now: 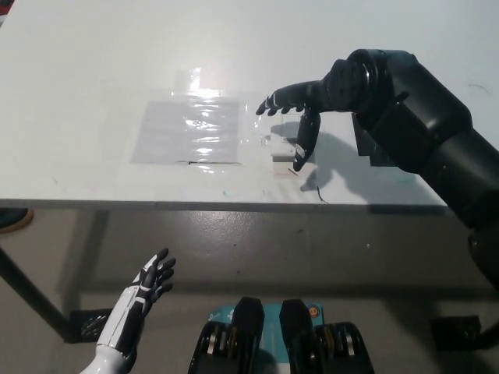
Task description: A white switch is kept at the centre of the table close to the robot and the robot uses its right hand to press it to turn it on
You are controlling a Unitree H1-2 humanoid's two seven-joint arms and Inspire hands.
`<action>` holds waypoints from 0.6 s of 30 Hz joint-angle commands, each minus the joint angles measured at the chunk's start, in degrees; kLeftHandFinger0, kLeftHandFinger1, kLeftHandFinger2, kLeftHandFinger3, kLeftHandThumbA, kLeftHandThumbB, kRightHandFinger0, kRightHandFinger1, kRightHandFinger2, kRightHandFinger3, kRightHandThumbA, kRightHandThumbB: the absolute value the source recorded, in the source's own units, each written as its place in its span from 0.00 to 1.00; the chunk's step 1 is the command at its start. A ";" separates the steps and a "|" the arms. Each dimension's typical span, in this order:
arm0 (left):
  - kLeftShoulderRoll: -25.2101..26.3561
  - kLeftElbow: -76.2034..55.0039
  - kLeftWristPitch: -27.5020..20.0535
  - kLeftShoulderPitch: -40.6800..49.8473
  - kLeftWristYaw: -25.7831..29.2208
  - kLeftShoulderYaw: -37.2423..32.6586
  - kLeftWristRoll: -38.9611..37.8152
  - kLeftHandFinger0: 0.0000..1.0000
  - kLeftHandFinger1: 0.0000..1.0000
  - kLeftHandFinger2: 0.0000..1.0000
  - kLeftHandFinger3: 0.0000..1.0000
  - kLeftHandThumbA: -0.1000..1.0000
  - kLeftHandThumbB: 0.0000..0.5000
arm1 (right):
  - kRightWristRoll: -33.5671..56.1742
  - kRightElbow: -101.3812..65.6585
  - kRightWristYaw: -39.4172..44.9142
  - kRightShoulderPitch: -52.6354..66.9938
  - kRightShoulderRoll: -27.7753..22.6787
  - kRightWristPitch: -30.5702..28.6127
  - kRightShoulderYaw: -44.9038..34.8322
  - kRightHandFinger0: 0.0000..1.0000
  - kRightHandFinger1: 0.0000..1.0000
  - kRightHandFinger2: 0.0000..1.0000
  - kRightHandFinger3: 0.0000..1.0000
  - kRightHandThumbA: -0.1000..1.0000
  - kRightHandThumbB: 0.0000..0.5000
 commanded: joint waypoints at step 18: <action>0.42 -0.86 -1.41 1.32 -0.65 0.21 -0.50 1.00 1.00 1.00 1.00 1.00 0.17 | -2.68 -2.70 5.18 0.79 -0.62 0.41 -0.49 1.00 1.00 1.00 1.00 1.00 0.67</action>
